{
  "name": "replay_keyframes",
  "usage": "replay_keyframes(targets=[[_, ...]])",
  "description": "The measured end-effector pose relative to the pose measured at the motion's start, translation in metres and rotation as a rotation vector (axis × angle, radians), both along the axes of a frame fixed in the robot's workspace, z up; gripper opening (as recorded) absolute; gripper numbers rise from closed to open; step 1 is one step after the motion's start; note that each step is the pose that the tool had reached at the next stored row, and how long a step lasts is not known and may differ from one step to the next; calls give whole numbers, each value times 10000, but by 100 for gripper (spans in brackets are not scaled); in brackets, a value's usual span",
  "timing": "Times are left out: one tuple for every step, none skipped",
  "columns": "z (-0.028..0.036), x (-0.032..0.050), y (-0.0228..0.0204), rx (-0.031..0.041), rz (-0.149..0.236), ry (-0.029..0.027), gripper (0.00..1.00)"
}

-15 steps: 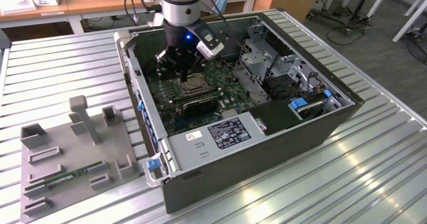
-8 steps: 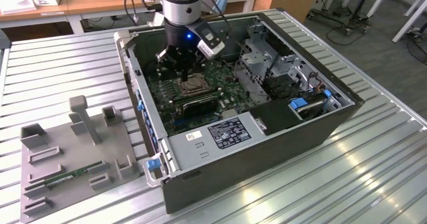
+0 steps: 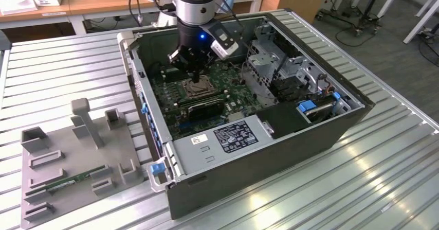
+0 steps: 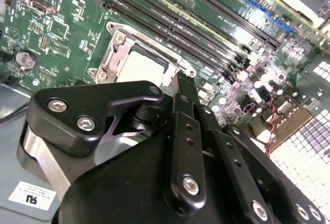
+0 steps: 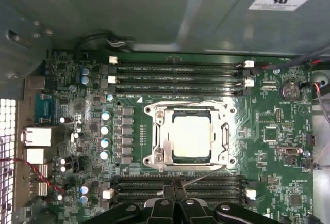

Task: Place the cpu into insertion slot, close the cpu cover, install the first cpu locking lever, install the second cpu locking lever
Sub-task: 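Install the second cpu locking lever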

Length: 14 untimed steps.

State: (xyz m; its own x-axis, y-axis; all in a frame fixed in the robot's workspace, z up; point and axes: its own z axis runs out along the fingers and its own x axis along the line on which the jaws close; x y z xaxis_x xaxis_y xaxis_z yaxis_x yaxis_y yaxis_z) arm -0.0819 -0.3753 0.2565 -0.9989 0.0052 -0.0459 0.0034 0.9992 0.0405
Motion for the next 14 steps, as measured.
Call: replay_keyframes(targets=[[-1,2,-13,0,0,0,11],[-2,3,-27,1,0,0,11],[-5,3,-40,0,0,0,11],[-9,4,-50,1,0,-1,11],[-18,4,-56,2,0,-1,11],[-30,3,-59,1,0,-1,11],[-43,3,-60,0,-1,0,11],[-56,3,-61,0,-1,0,11],[-68,3,-61,1,0,-1,11],[-81,3,-61,0,0,0,11],[-92,3,-61,0,0,0,11],[-96,4,-61,1,0,-1,11],[-96,3,-61,-1,0,0,11],[-96,3,-61,-2,1,1,11]])
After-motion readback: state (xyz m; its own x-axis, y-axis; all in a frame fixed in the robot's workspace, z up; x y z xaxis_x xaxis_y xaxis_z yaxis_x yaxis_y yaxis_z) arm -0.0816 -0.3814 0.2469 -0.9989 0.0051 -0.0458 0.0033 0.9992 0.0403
